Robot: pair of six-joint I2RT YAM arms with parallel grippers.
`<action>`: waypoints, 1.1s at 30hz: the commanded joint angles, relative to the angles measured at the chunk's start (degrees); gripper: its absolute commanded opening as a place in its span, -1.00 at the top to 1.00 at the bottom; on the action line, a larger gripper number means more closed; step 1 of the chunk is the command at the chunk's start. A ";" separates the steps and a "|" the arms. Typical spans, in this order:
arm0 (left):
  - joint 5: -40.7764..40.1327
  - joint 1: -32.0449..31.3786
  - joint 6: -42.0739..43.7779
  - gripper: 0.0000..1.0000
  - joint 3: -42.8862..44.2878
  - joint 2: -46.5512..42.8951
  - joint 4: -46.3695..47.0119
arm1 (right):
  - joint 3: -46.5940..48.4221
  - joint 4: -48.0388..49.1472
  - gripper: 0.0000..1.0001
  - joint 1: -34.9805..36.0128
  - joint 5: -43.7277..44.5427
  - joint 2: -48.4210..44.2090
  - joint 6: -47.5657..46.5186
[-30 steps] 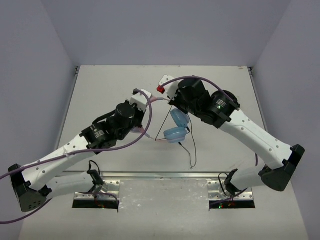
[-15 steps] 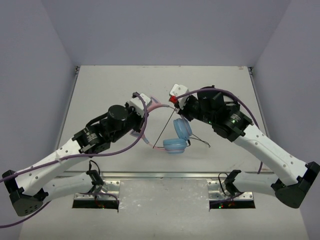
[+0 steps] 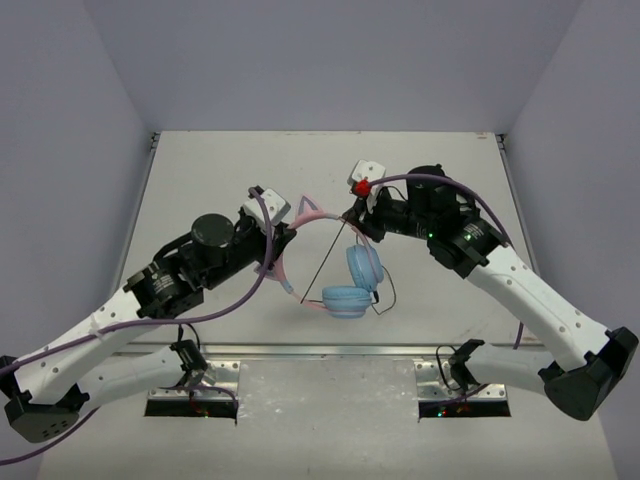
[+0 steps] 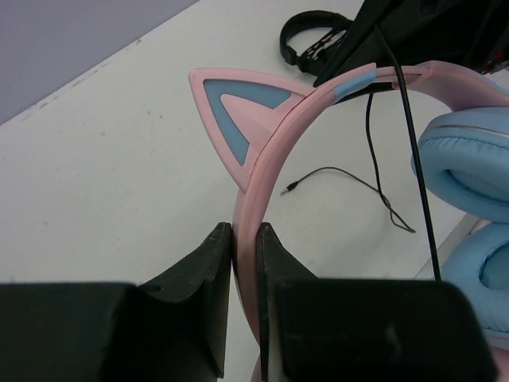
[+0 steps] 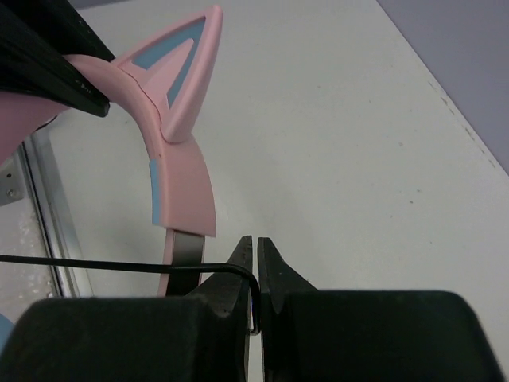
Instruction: Wrap the headphones
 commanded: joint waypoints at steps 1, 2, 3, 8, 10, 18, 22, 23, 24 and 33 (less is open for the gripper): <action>12.26 -1.15 -1.99 0.99 3.32 -2.79 0.28 | 0.82 9.13 0.92 -2.34 -2.99 -1.24 3.38; 12.79 -1.15 -2.08 0.99 4.11 -2.18 -0.15 | 0.82 9.66 0.92 -2.34 -3.87 -1.33 3.73; 13.14 -1.15 -2.16 0.99 4.47 -1.82 -0.42 | 0.99 9.66 0.92 -2.43 -4.23 -1.33 3.82; 7.99 -1.15 -3.57 0.99 6.23 -1.37 -0.25 | 0.74 9.75 0.94 -2.43 -4.23 -1.07 3.56; 6.04 -1.15 -5.76 0.99 7.01 -1.99 0.54 | -1.46 11.50 0.97 -2.69 -4.23 -1.50 3.82; 2.86 -1.15 -6.91 0.99 12.90 -2.52 -4.03 | -5.95 17.74 0.97 -3.48 -0.98 -3.18 6.72; -0.63 -1.15 -8.49 0.99 14.39 -4.54 -3.06 | -6.56 19.24 0.97 -3.48 -1.24 -3.61 7.95; -1.96 -1.15 -9.10 0.99 14.92 -4.63 -3.49 | -6.91 19.50 0.97 -3.48 -1.16 -3.97 8.13; -2.93 -1.15 -9.37 0.99 15.36 -4.72 -3.76 | -7.70 19.51 0.97 -3.48 -1.15 -4.23 8.13; -0.04 -1.15 -13.24 0.99 18.44 -4.90 -1.66 | -10.08 24.67 0.77 -3.48 -6.94 -5.46 11.63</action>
